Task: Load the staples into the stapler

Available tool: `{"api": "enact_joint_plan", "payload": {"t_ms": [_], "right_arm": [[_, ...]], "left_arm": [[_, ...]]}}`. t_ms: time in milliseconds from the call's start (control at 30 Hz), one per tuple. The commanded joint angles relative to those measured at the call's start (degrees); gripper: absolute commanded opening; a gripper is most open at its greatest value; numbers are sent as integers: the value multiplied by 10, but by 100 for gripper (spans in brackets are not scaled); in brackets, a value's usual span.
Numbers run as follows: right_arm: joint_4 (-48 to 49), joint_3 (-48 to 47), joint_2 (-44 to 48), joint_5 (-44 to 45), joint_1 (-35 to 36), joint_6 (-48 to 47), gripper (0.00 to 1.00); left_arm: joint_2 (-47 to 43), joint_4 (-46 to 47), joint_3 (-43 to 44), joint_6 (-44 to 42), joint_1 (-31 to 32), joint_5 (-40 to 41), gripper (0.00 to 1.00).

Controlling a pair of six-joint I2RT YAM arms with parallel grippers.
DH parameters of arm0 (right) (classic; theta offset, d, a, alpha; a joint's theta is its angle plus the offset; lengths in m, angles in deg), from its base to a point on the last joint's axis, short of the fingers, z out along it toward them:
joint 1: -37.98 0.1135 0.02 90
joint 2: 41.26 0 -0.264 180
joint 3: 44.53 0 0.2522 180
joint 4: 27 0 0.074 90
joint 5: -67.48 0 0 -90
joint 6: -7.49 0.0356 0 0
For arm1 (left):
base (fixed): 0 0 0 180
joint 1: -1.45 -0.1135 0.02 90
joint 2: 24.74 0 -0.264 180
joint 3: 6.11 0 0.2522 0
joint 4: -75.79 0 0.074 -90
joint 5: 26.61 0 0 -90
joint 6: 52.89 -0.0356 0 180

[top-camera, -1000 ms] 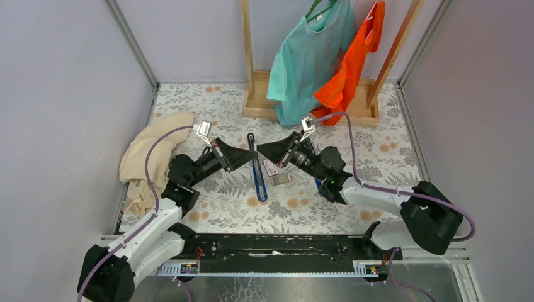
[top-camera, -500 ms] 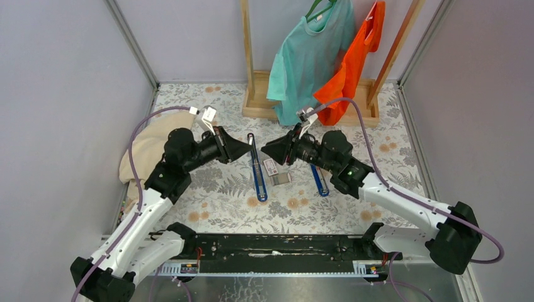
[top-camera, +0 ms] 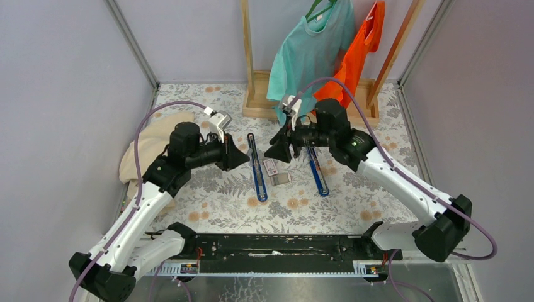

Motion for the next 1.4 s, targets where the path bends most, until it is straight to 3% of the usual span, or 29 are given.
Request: {"api": "enact_joint_plan", "payload": {"t_ms": [0,233,467,833,1367], "right_arm": [[-91,-76,-43,-100,-5,-90,61],[-132,-118,-76,-155,-5,-178,78],[-158,-133,-95,-214,-4,-243,80],[-182,-168,-135,-247,-4,-258,71],[-211,-188,-159,-257,-3,-256,48]], "left_arm": [[-3,-15,27,-62,22,-21,19],[10,-23,44,-84,43,-40,20],[15,-25,51,-89,55,-54,20],[23,-25,57,-93,63,-70,20],[30,-25,58,-93,68,-72,20]]}}
